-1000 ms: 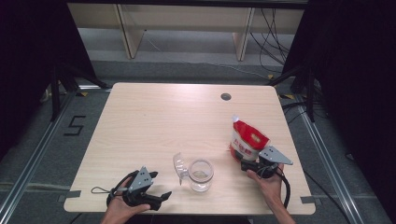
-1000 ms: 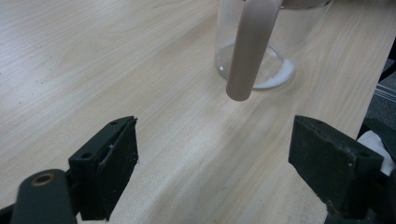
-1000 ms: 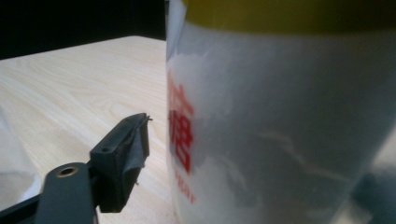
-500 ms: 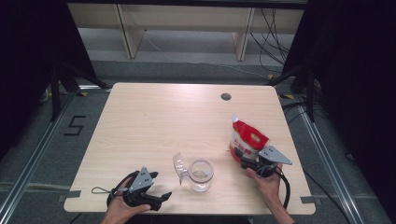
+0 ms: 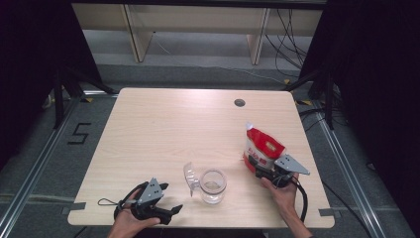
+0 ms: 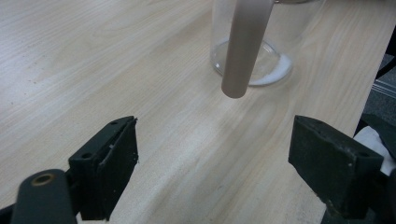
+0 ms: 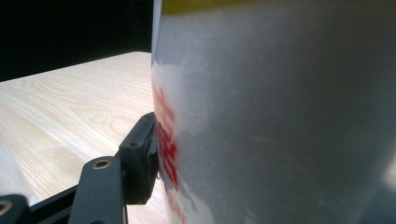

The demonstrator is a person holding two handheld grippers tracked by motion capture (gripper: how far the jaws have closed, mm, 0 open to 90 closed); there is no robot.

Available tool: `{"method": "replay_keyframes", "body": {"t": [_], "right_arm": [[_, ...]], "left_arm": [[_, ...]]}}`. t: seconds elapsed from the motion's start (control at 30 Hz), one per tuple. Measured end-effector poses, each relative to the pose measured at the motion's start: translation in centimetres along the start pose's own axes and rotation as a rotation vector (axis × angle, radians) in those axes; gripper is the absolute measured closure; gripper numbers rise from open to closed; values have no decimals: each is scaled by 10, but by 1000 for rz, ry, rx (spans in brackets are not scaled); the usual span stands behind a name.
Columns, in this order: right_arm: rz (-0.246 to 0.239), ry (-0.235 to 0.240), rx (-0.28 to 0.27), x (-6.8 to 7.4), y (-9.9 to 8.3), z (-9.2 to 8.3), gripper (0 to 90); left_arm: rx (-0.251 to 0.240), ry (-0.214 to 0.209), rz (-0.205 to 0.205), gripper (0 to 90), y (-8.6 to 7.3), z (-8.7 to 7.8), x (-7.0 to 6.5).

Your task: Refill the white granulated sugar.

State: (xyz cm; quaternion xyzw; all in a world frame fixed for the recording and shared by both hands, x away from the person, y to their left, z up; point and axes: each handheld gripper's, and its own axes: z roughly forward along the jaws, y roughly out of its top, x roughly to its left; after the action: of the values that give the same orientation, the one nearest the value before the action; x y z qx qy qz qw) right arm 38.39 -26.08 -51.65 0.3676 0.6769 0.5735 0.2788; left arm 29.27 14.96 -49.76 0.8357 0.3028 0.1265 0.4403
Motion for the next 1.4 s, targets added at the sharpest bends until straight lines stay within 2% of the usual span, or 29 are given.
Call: {"method": "replay_keyframes", "body": {"t": [0.1,0.17,0.2,0.27,0.3,0.4,0.43,0.5,0.57,0.83,0.87,0.9,0.97,1.0,1.03,1.07,1.13,1.17,1.23,1.27,1.3,1.33,1.37,1.4], "right_arm": [[0,15,-8,-1,0,1,388],[5,4,-12,0,0,1,393],[3,6,-9,-1,1,0,400],[7,9,-13,0,1,0,412],[-19,19,-19,-2,1,2,415],[5,5,-4,0,2,0,425],[6,0,-19,1,2,1,428],[-16,-1,-13,0,3,0,434],[2,-1,-3,1,3,-1,438],[-20,21,23,-1,5,-5,451],[-7,31,-7,0,4,-3,452],[-33,63,17,-2,5,-4,452],[-19,66,16,-1,5,-5,454],[-43,80,12,-4,6,-4,456],[-27,72,24,-2,6,-6,457],[-41,85,25,-2,6,-7,459],[-78,112,28,-3,8,-7,461],[-121,99,16,-4,8,-6,462],[-110,117,22,-2,9,-7,463],[-148,110,41,-3,10,-8,465],[-112,127,24,1,10,-8,466],[-118,113,32,2,10,-9,466],[-126,107,18,1,10,-8,467],[-138,122,3,1,10,-8,468]], "left_arm": [[1,1,0,154,0,0,0],[0,6,3,154,0,0,0],[3,2,19,154,0,1,1],[-3,7,14,154,-1,1,0],[-3,2,19,154,-1,1,1],[4,0,7,154,0,0,0],[4,-1,3,154,0,0,0],[4,-2,3,154,0,0,0],[14,2,20,154,0,-1,1],[5,1,17,154,0,-1,1],[5,3,12,155,0,-1,0],[6,5,14,155,0,-1,0],[1,3,9,155,0,-1,0],[-7,2,1,155,0,-1,0],[-3,3,2,155,0,-1,0],[-17,2,0,155,-1,0,0],[-4,9,16,155,0,-1,1],[-6,8,13,154,-1,-1,1],[-6,6,34,154,0,-2,3],[-5,6,34,155,0,-2,3],[10,-4,18,155,0,-2,3],[9,-4,16,155,0,-2,2],[9,-4,16,155,0,-2,3],[8,-4,15,154,0,-2,3]]}}
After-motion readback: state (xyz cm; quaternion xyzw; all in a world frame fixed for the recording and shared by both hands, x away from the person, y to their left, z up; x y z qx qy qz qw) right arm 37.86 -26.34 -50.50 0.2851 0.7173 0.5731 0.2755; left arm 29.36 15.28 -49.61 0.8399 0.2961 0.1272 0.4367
